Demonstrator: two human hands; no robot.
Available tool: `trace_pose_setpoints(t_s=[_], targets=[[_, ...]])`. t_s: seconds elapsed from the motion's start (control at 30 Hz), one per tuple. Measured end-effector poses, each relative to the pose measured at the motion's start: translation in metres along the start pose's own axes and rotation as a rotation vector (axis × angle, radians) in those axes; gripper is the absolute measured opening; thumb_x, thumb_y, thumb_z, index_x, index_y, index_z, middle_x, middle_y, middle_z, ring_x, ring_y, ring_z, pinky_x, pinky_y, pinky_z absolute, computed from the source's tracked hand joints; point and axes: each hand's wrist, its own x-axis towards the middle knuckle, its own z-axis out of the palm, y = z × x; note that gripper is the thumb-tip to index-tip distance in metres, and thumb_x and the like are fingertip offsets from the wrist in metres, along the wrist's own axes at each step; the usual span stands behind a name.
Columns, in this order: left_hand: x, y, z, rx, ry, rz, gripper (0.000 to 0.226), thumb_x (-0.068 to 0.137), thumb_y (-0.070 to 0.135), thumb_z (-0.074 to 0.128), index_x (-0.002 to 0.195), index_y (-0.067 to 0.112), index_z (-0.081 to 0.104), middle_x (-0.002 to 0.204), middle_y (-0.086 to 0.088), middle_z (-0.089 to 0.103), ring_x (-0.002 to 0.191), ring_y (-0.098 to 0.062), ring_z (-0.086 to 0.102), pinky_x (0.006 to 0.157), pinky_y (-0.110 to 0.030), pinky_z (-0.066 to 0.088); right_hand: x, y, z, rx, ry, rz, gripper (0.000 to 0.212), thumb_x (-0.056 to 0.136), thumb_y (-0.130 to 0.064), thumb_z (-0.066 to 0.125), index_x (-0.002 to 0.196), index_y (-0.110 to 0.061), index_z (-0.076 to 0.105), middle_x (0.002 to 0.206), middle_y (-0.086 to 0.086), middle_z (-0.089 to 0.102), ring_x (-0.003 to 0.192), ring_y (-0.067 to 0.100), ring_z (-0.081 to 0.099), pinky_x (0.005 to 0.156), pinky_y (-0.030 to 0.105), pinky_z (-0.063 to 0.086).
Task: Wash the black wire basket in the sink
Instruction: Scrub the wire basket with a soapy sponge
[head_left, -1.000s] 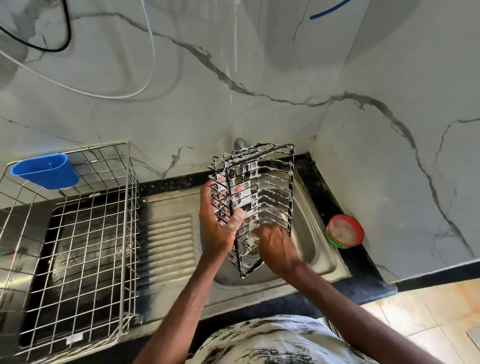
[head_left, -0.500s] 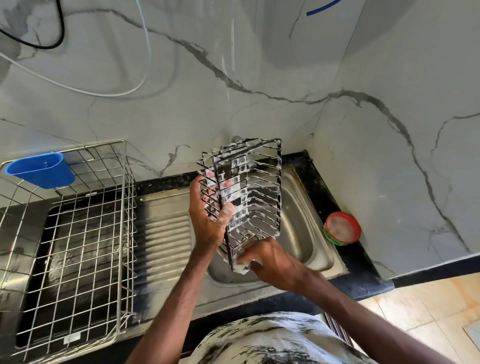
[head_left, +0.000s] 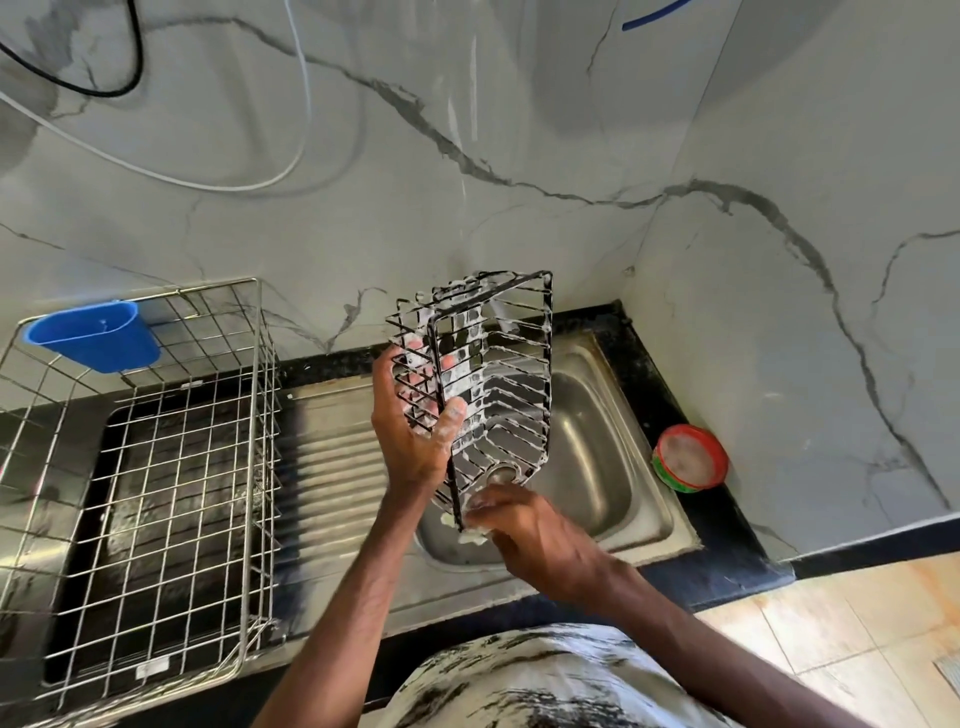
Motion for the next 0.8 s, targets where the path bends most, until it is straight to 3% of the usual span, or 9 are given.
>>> trace_pose_setpoints(t_s=[0.07,0.13,0.2,0.27,0.4,0.47,0.63,0.7,0.8], targets=[[0.001,0.006,-0.001,-0.007,0.009,0.015,0.074,0.078,0.036,0.058,0.137,-0.006,0.047,0.124,-0.013,0.06,0.111,-0.031,0.059,0.094,-0.061,0.052,-0.005,0.014,-0.002,-0.01,-0.032,0.072,0.034,0.091,-0.002,0.05,0.11,-0.013,0.076,0.121,0.005,0.069,0.113,0.01,0.065,0.092,0.023,0.055],[0.002,0.01,-0.002,-0.008,0.022,0.035,0.07,0.078,0.037,0.054,0.138,0.001,0.047,0.127,0.005,0.059,0.114,-0.013,0.057,0.102,-0.043,0.051,-0.004,0.035,-0.016,-0.064,0.012,0.114,0.035,0.099,-0.014,0.042,0.107,-0.008,0.076,0.115,0.011,0.071,0.108,0.019,0.069,0.086,0.03,0.058],[0.001,0.011,-0.002,-0.001,0.022,0.04,0.068,0.079,0.038,0.056,0.135,0.002,0.046,0.126,0.007,0.057,0.115,-0.004,0.055,0.102,-0.034,0.049,0.006,0.043,-0.031,-0.154,0.038,0.205,0.042,0.103,-0.021,0.038,0.102,-0.005,0.077,0.109,0.017,0.072,0.098,0.028,0.073,0.076,0.031,0.061],[-0.001,0.01,-0.002,0.005,0.021,0.032,0.069,0.078,0.037,0.058,0.136,0.002,0.044,0.128,0.006,0.055,0.119,-0.003,0.054,0.105,-0.03,0.047,0.009,0.036,-0.029,-0.251,0.089,0.25,0.034,0.097,-0.015,0.043,0.101,-0.009,0.077,0.106,0.016,0.072,0.089,0.024,0.074,0.068,0.029,0.062],[-0.001,0.005,0.001,0.031,-0.003,0.015,0.073,0.079,0.038,0.06,0.137,-0.004,0.046,0.131,-0.007,0.058,0.123,-0.015,0.055,0.109,-0.036,0.046,-0.008,0.002,0.001,-0.108,0.004,0.038,0.034,0.094,-0.002,0.051,0.117,-0.019,0.071,0.12,0.004,0.069,0.113,0.015,0.065,0.092,0.029,0.057],[-0.003,0.005,-0.002,0.045,-0.01,0.002,0.078,0.08,0.041,0.059,0.142,-0.004,0.043,0.137,-0.007,0.055,0.128,-0.013,0.053,0.112,-0.039,0.044,-0.008,-0.004,-0.002,-0.065,-0.029,0.005,0.035,0.086,0.005,0.06,0.11,-0.015,0.076,0.117,0.007,0.073,0.108,0.018,0.069,0.088,0.029,0.059],[-0.01,0.01,-0.005,0.037,-0.013,0.047,0.075,0.078,0.033,0.047,0.141,-0.005,0.036,0.138,0.016,0.049,0.126,0.012,0.046,0.11,-0.018,0.04,0.01,0.041,-0.03,-0.232,0.068,0.266,0.026,0.086,0.002,0.06,0.103,-0.009,0.077,0.107,0.014,0.073,0.092,0.028,0.072,0.072,0.037,0.061],[-0.012,0.007,-0.008,-0.027,-0.027,-0.036,0.075,0.077,0.031,0.048,0.143,-0.002,0.036,0.126,0.008,0.054,0.114,0.004,0.053,0.097,-0.031,0.053,0.007,0.048,-0.029,-0.169,0.21,0.292,0.031,0.079,0.014,0.068,0.1,-0.006,0.077,0.102,0.013,0.075,0.082,0.022,0.074,0.061,0.028,0.061],[-0.018,-0.003,-0.015,-0.138,-0.05,-0.076,0.074,0.076,0.03,0.049,0.147,0.034,0.033,0.133,0.017,0.051,0.121,-0.02,0.05,0.098,-0.066,0.05,0.007,0.035,-0.029,0.123,0.379,0.651,0.031,0.085,0.001,0.073,0.106,-0.021,0.078,0.106,-0.002,0.073,0.079,0.004,0.07,0.059,0.012,0.055]])
